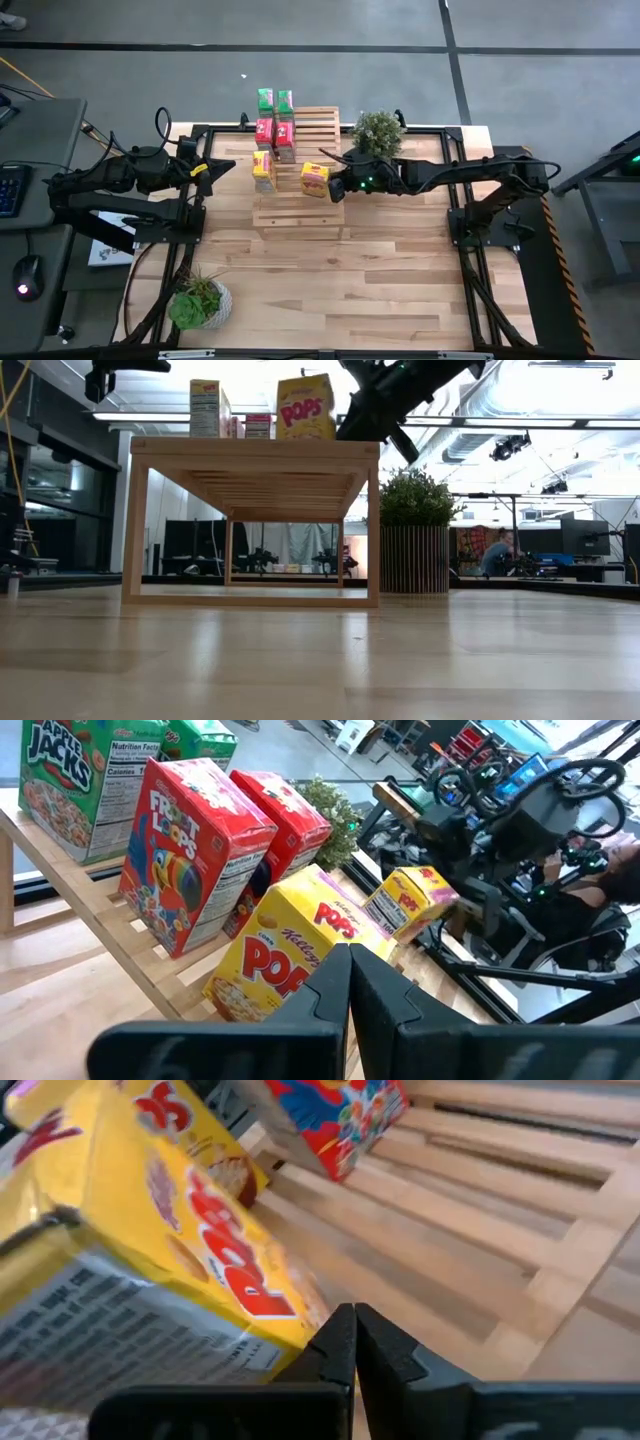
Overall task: Stack cereal on shelf
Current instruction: Put the yellow cereal box aligned with the other yellow cereal box on the shelf
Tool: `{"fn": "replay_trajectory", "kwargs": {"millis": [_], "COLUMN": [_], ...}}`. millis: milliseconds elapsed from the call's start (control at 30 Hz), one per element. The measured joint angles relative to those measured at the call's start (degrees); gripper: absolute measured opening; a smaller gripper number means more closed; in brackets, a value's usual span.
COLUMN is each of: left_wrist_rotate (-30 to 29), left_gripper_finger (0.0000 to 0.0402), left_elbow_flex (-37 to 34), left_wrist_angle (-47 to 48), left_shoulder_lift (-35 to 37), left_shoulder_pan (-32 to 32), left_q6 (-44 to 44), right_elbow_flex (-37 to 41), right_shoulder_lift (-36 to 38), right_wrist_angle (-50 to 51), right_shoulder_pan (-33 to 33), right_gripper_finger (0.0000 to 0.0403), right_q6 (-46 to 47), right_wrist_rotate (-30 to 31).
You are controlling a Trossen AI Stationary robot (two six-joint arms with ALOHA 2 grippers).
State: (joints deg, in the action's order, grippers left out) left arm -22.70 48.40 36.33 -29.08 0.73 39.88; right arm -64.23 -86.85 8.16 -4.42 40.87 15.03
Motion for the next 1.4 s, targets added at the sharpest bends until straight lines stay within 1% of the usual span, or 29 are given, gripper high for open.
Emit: {"fn": "replay_trajectory", "kwargs": {"millis": [200,467,600,733,933,1100,1233,1333,1400], "left_wrist_rotate": [0.0,0.04,1.38,1.52,1.65,8.46,13.39,13.14,10.93], "left_gripper_finger": [0.0,0.0,0.0,0.0,0.0,0.0,0.0,0.0,0.0], "left_elbow_flex": [0.0,0.4,3.24,7.01,11.93,13.03,13.03,13.0,13.0], "left_wrist_angle": [0.01,0.11,0.05,-0.05,-0.26,-0.24,-0.25,-0.28,-1.72], "left_shoulder_lift": [0.0,0.52,0.55,0.5,-1.18,-7.17,-14.97,-21.31,-25.18], "left_shoulder_pan": [0.0,0.0,0.0,-0.01,-0.04,-0.82,-5.23,-10.8,-14.55], "left_q6": [-0.04,-3.57,-6.36,-9.04,-10.14,-10.05,-10.01,-9.9,-9.04], "right_elbow_flex": [0.0,0.0,0.0,0.0,0.0,0.0,0.0,0.0,0.0], "right_shoulder_lift": [0.0,0.0,0.0,0.0,0.0,0.0,0.0,0.0,0.0], "right_wrist_angle": [0.24,0.18,-0.3,-1.52,-4.12,-4.17,-4.17,-4.16,-4.17], "right_shoulder_pan": [2.11,4.56,5.74,6.69,7.12,7.12,7.12,7.11,7.1], "right_gripper_finger": [0.0,0.0,0.0,0.0,0.0,0.0,0.0,0.0,0.0], "right_q6": [2.74,5.66,7.44,8.18,8.31,8.38,8.24,8.21,8.21], "right_wrist_rotate": [1.13,1.61,2.56,3.04,3.45,3.65,3.65,3.67,3.76]}}
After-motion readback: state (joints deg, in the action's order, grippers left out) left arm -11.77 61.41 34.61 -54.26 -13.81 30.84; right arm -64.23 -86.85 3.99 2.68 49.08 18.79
